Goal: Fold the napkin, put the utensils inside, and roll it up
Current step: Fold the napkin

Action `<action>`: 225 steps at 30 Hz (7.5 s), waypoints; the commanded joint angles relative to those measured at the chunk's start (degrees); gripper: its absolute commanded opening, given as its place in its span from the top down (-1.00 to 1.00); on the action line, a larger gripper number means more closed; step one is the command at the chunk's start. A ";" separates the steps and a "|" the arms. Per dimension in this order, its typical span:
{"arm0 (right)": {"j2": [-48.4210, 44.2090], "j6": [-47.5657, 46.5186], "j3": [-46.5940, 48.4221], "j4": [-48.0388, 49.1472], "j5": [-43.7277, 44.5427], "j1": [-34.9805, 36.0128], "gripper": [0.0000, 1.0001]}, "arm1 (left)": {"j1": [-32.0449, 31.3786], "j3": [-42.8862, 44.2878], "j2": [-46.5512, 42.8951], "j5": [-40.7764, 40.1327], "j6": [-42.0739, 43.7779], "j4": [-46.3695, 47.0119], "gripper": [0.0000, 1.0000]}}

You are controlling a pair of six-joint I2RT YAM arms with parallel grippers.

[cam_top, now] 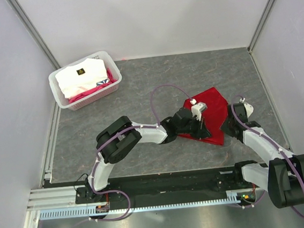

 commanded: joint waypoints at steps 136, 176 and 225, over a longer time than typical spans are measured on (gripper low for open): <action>-14.14 10.40 -2.62 -17.05 0.91 15.02 0.82 | 23.18 -22.14 -21.79 6.92 -5.55 -13.80 -0.49; -15.11 11.80 -4.82 -13.10 -2.87 15.46 0.99 | 14.65 -15.11 -15.27 -5.11 -3.88 -25.48 0.53; 2.82 26.22 -3.15 4.04 1.08 39.98 1.00 | 32.32 -24.69 -19.85 5.34 -6.17 -16.70 -0.10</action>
